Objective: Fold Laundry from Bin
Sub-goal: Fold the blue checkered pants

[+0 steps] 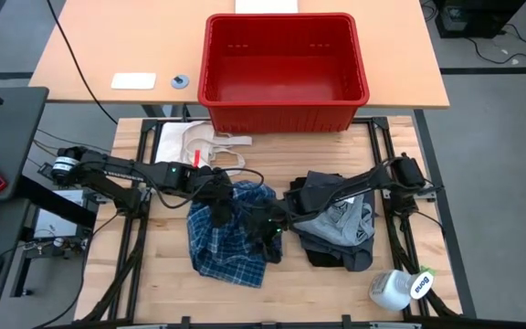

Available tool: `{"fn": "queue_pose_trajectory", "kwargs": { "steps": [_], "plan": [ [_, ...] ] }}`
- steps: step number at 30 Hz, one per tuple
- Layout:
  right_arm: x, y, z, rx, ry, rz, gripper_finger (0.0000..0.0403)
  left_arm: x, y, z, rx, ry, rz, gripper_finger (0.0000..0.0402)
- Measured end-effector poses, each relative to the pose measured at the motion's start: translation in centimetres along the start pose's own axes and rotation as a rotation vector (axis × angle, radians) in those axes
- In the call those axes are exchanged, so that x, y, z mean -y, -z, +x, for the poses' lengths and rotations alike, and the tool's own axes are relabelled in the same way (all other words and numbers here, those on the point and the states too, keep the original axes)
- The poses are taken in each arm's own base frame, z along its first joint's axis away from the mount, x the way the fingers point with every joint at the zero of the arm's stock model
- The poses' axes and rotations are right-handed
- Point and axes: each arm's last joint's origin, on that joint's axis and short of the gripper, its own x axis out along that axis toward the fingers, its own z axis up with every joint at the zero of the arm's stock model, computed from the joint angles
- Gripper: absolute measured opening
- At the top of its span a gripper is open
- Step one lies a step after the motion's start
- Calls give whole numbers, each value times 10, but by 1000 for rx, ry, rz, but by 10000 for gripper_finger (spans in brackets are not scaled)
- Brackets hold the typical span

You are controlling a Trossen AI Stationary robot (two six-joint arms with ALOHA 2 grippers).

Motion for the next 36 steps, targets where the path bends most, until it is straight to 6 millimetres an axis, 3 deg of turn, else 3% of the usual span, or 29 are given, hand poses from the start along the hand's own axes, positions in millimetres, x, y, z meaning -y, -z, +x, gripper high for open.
{"fn": "queue_pose_trajectory", "kwargs": {
  "steps": [6,11,18,22,25,31,36],
  "plan": [
    [-32,-12,-9,-72,81,-146,224,-4,-2,1,-4,-12,7,13],
    [-42,12,9,-126,146,-262,214,-15,-7,2,10,-43,-12,13],
    [-25,47,42,-75,191,-282,211,-25,-11,4,7,-66,41,13],
    [-6,72,62,-161,344,-271,210,-31,-13,5,-2,-82,53,13],
    [3,74,66,-163,465,-273,210,-39,-16,5,9,-108,22,13],
    [25,84,52,-307,761,-290,210,-52,-22,0,48,-125,-41,13],
    [59,83,34,-390,900,-211,210,-60,-25,-9,95,-126,-63,13]
  ]
}}
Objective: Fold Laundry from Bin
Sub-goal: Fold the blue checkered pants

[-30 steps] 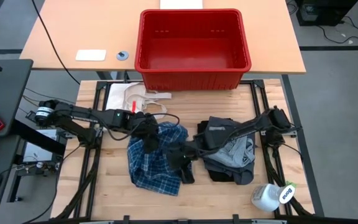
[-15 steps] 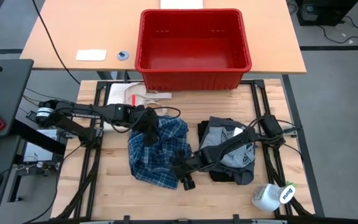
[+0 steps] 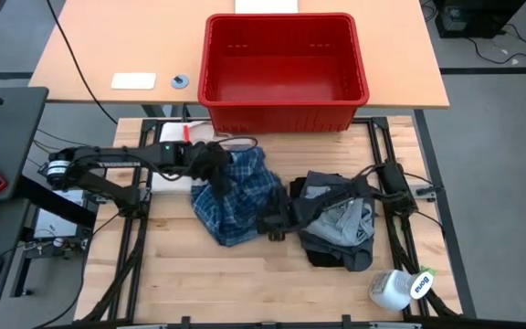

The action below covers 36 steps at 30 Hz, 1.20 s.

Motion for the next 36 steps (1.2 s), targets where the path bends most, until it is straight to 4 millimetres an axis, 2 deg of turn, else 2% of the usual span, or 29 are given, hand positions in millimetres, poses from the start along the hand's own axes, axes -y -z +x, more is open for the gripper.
{"fn": "queue_pose_trajectory", "kwargs": {
  "steps": [2,5,7,10,15,19,23,29,32,36],
  "plan": [
    [15,1,6,-30,33,85,208,-4,-1,-3,12,-3,-11,13],
    [37,-1,2,-61,25,152,203,-8,-2,-7,26,-7,-24,13],
    [51,-9,-12,-31,-11,202,198,-9,-2,-9,29,-8,-24,13],
    [64,-19,-45,16,-89,316,194,-11,0,-13,27,-9,-22,13],
    [70,-23,-85,53,-275,591,193,-12,2,-16,22,-9,-20,13],
    [59,-18,-98,-4,-339,659,193,-12,1,-17,27,-8,-21,13],
    [48,-9,-94,-36,-272,637,193,-12,1,-17,32,-6,-23,13],
    [38,-10,-71,38,-225,324,195,-11,-2,-17,62,5,-29,14],
    [29,-1,-52,-18,-172,285,194,-10,-2,-17,63,8,-30,14],
    [29,4,-32,-50,-131,303,191,-9,-2,-17,59,24,-32,14]
  ]
}}
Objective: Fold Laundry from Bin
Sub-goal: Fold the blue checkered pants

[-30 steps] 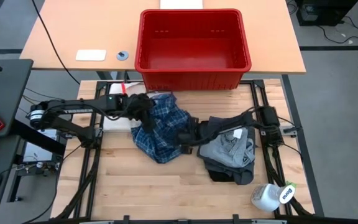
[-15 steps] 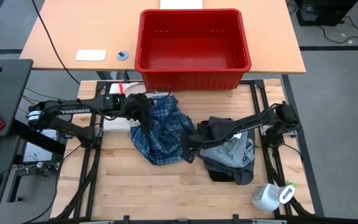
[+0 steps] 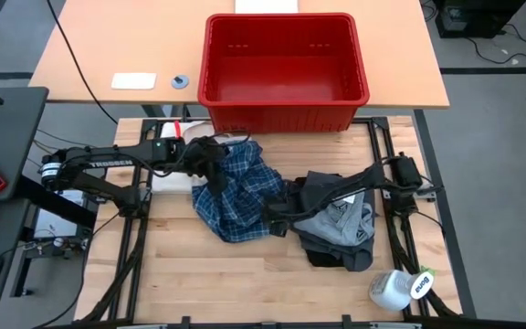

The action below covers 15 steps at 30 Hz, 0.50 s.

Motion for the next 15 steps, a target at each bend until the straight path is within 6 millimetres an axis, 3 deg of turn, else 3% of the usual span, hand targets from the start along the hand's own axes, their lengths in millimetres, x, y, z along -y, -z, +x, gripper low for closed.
{"fn": "queue_pose_trajectory", "kwargs": {
  "steps": [5,15],
  "plan": [
    [0,-3,11,13,-4,9,183,0,0,0,-4,4,0,14],
    [-9,-6,-11,115,35,29,159,0,1,0,-9,3,-2,14]
  ]
}}
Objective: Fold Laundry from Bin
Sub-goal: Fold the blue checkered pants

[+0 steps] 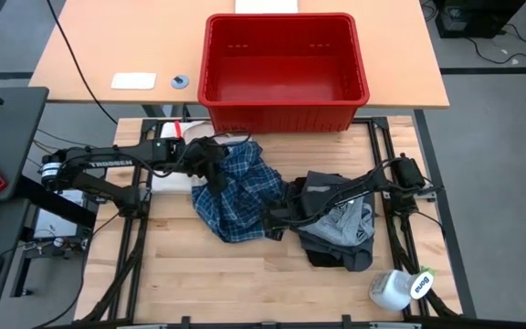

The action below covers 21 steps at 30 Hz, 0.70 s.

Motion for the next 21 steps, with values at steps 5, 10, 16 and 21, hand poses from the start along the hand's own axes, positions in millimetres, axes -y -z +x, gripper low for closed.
{"fn": "queue_pose_trajectory", "kwargs": {
  "steps": [5,10,16,21],
  "plan": [
    [-2,-3,1,52,35,7,161,0,0,0,0,0,0,14],
    [5,-9,-4,63,-5,210,179,0,1,0,-6,-2,1,14],
    [11,-17,-11,131,-10,412,218,-1,2,0,-19,-7,4,14],
    [15,-22,-3,144,-20,450,235,-1,2,0,-18,-6,4,14]
  ]
}}
